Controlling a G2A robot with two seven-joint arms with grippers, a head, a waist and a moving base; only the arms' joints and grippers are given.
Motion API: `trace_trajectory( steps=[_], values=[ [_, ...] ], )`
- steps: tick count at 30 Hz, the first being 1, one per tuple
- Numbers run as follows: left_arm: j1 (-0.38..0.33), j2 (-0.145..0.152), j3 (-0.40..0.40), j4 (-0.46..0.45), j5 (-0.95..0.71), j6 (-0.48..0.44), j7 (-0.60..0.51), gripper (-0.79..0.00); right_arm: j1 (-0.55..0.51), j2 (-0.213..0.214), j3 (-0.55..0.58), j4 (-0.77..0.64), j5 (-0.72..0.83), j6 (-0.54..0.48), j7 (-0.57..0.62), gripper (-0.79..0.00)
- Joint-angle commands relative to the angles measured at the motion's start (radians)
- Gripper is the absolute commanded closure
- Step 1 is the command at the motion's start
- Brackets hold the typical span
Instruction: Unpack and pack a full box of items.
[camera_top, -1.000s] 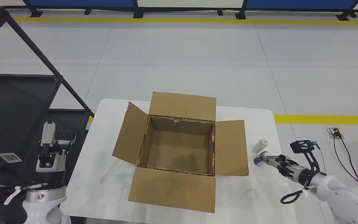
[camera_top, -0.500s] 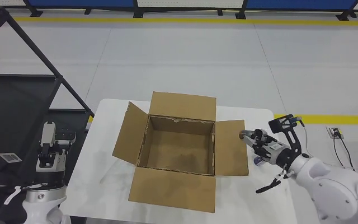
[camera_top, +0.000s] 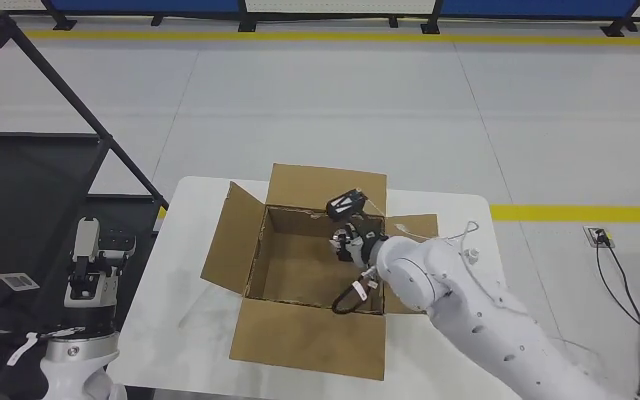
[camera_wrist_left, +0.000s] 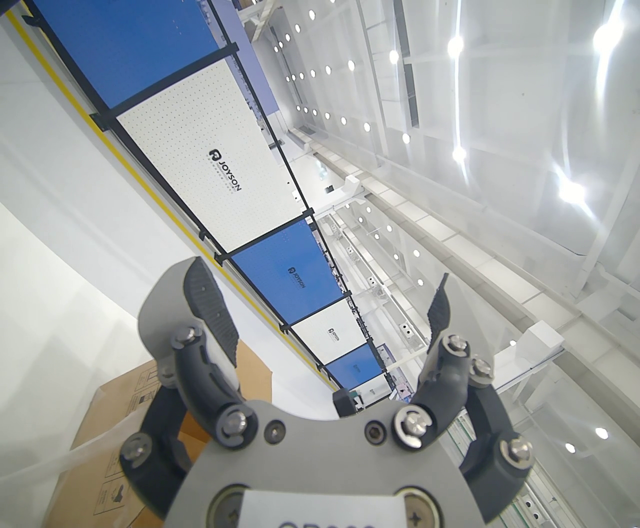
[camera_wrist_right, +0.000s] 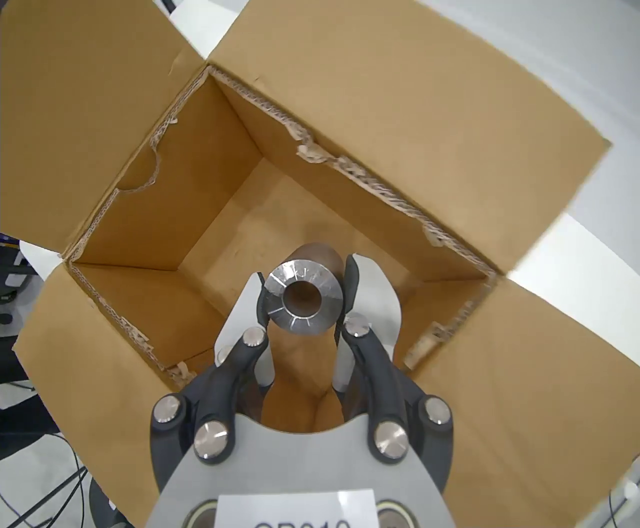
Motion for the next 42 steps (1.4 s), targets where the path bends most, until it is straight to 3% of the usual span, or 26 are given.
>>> trace_trajectory(
  steps=[1, 7, 14, 22, 30, 33, 38, 39, 40, 42],
  values=[
    [0.0, 0.0, 0.0, 0.0, 0.0, 0.0, 0.0, -0.785, 0.049, -0.04, -0.08, 0.085, -0.002, 0.016, -0.023, 0.0],
    [0.0, 0.0, 0.0, 0.0, 0.0, 0.0, 0.0, -0.785, 0.127, -0.164, -0.233, 0.297, 0.002, 0.053, -0.111, 0.0],
    [0.0, 0.0, 0.0, 0.0, 0.0, 0.0, 0.0, -0.785, 0.174, -0.282, -0.3, 0.523, 0.042, 0.038, -0.155, 0.0],
    [0.0, 0.0, 0.0, 0.0, 0.0, 0.0, 0.0, -0.785, 0.189, -0.38, -0.343, 0.703, 0.025, 0.009, -0.188, 0.0],
    [0.0, 0.0, 0.0, 0.0, 0.0, 0.0, 0.0, -0.785, 0.205, -0.449, -0.344, 0.838, 0.025, -0.045, -0.179, 0.0],
    [0.0, 0.0, 0.0, 0.0, 0.0, 0.0, 0.0, -0.785, 0.208, -0.47, -0.345, 0.876, 0.017, -0.061, -0.17, -0.212],
    [0.0, 0.0, 0.0, 0.0, 0.0, 0.0, 0.0, -0.785, 0.215, -0.499, -0.337, 0.932, 0.011, -0.085, -0.171, -0.382],
    [0.0, 0.0, 0.0, 0.0, 0.0, 0.0, 0.0, -0.785, 0.218, -0.504, -0.335, 0.942, 0.01, -0.096, -0.163, -0.48],
    [0.0, 0.0, 0.0, 0.0, 0.0, 0.0, 0.0, -0.785, 0.221, -0.508, -0.333, 0.95, 0.008, -0.104, -0.159, -0.65],
    [0.0, 0.0, 0.0, 0.0, 0.0, 0.0, 0.0, -0.785, 0.226, -0.514, -0.327, 0.965, 0.001, -0.11, -0.162, -0.696]
  ],
)
